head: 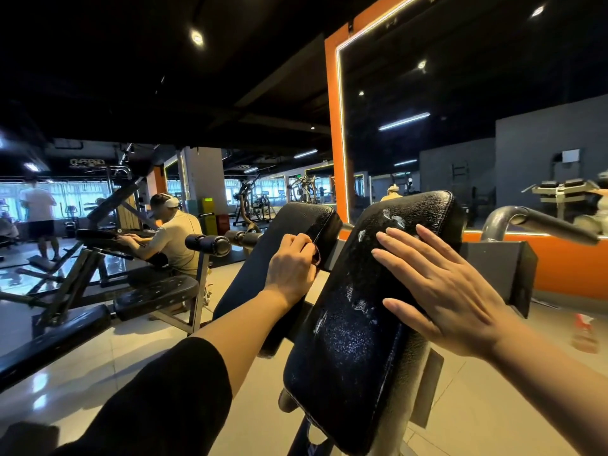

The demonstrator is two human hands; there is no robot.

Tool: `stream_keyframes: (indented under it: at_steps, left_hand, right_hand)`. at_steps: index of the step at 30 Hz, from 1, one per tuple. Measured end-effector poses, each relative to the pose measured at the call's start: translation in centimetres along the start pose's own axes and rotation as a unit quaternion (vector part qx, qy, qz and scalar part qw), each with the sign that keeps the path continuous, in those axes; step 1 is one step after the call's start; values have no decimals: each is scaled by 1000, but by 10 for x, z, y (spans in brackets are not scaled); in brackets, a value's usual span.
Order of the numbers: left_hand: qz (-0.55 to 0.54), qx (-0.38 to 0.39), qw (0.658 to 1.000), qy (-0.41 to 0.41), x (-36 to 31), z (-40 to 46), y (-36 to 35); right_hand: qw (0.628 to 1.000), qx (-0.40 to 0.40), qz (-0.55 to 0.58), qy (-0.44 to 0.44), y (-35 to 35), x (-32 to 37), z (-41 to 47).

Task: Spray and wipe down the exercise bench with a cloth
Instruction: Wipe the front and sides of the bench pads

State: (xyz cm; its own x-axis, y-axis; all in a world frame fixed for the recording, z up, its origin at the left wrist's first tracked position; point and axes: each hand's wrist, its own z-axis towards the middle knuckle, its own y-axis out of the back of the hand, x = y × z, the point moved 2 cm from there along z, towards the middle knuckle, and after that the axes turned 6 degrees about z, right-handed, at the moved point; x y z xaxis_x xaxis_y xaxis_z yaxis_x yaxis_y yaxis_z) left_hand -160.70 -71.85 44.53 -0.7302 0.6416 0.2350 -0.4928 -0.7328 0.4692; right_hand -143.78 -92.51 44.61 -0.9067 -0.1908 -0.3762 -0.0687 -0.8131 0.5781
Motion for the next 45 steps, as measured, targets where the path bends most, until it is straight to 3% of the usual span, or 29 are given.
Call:
stream_keyframes:
  at_steps: [9, 15, 20, 25, 29, 34, 38, 40, 45]
  left_hand:
    - [21, 58, 998, -7, 7, -63, 18]
    - [8, 27, 1000, 13, 17, -95, 26]
    - [6, 75, 994, -76, 19, -144, 29]
    - [-14, 20, 1000, 10, 17, -120, 32]
    - [-47, 75, 990, -107, 7, -96, 28]
    - [-79, 8, 993, 87, 7, -13, 35]
    - [-89, -27, 986, 142, -2, 46, 32]
    - [-93, -5, 985, 146, -11, 60, 23]
    - [-54, 160, 984, 62, -9, 35, -12]
  right_hand:
    - [999, -23, 32, -38, 0, 8, -9]
    - [998, -34, 36, -45, -3, 14, -18]
    - [997, -41, 39, -51, -3, 15, -20]
    - [998, -32, 35, -52, -4, 15, -20]
    - [998, -26, 31, -48, -3, 13, -20]
    - [999, -30, 27, -33, -4, 11, -19]
    - [998, -40, 28, -26, -5, 10, -19]
    - [998, -44, 29, -26, -8, 9, -18]
    - [998, -55, 30, -21, -10, 7, -19]
